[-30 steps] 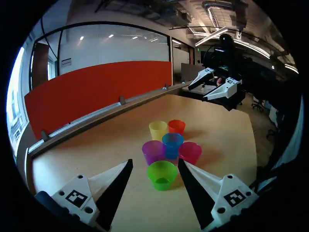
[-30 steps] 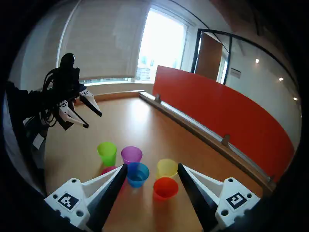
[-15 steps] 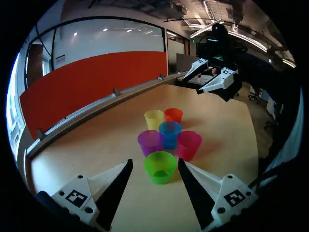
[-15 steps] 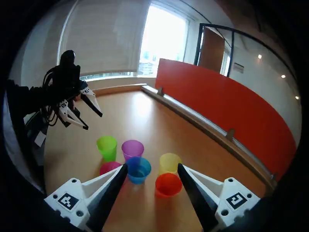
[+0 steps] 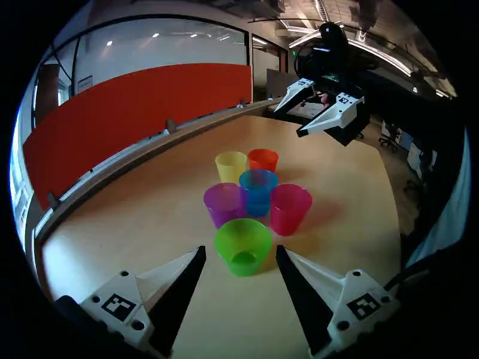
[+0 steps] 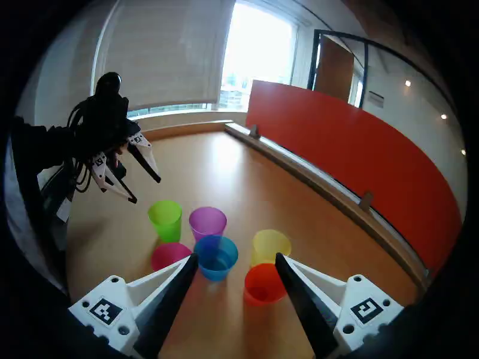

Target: Pour water

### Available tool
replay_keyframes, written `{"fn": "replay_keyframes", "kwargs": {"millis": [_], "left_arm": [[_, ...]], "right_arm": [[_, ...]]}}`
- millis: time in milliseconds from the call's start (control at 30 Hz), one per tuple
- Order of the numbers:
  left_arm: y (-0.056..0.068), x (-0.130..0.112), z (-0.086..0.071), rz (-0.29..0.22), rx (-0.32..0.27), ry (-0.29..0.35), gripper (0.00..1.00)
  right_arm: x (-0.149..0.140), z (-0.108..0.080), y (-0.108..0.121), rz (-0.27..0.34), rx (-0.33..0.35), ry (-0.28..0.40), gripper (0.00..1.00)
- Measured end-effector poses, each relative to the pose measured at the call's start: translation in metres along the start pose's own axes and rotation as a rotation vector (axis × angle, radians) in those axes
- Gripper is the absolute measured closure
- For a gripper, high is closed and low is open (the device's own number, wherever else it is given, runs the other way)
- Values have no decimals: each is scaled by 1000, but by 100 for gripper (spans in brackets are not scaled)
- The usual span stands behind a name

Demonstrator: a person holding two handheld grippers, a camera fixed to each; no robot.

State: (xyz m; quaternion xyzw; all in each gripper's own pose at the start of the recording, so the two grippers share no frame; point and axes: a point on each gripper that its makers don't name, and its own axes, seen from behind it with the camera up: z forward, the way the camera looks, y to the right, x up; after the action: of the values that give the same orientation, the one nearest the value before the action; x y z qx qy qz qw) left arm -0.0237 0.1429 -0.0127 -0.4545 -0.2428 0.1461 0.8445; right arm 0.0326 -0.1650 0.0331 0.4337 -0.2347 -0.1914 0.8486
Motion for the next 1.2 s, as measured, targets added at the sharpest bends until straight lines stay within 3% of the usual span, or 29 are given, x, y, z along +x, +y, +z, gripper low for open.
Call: {"fn": "replay_keyframes", "kwargs": {"millis": [767,1200], "left_arm": [[1,-28,31,5,-41,-94,14],[-3,-35,48,-1,-49,-109,14]], "right_arm": [[-19,28,-3,-20,48,-52,0],[-27,45,-5,-37,71,-82,0]]}}
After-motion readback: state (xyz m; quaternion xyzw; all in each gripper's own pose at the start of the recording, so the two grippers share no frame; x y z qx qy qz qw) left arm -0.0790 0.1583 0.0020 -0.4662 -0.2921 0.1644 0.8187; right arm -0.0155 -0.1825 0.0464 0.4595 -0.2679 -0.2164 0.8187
